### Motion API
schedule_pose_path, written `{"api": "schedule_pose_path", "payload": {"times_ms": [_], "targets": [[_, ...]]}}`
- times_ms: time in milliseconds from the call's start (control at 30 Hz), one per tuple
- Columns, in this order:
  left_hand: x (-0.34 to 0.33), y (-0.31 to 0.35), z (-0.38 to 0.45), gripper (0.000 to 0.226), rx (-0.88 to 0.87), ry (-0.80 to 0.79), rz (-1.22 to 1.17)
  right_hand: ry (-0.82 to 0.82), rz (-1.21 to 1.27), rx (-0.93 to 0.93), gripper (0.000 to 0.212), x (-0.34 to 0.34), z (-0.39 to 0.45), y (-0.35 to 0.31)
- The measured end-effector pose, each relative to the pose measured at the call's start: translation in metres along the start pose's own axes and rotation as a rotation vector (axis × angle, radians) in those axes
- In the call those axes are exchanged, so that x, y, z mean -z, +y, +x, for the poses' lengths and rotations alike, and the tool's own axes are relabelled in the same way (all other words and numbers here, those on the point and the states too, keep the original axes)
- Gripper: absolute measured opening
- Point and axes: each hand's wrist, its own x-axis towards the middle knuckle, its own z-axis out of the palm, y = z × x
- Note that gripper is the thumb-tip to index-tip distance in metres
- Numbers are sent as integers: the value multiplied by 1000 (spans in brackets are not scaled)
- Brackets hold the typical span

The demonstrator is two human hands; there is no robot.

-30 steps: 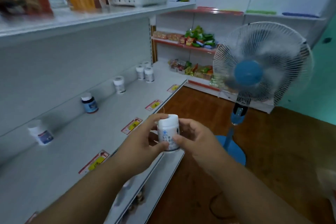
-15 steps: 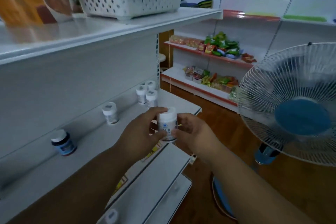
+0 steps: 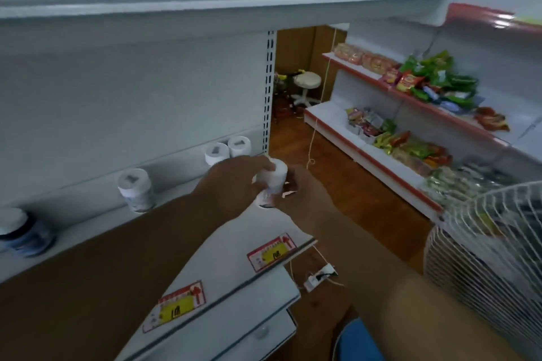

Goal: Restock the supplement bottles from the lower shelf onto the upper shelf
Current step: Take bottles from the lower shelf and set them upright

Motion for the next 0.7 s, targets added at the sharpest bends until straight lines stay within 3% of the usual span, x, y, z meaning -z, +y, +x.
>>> {"api": "schedule_pose_path", "payload": {"times_ms": [200, 300, 433, 700], "targets": [[-16, -5, 35, 22, 91, 28, 420, -108, -36, 32, 54, -10, 59, 26], [-19, -14, 43, 19, 151, -16, 385, -161, -60, 37, 53, -14, 72, 32], [-21, -19, 52, 13, 133, 45, 355, -168, -91, 48, 48, -18, 84, 41], [-25, -29, 51, 34, 256, 60, 156, -167, -182, 82, 42, -32, 99, 40]]}}
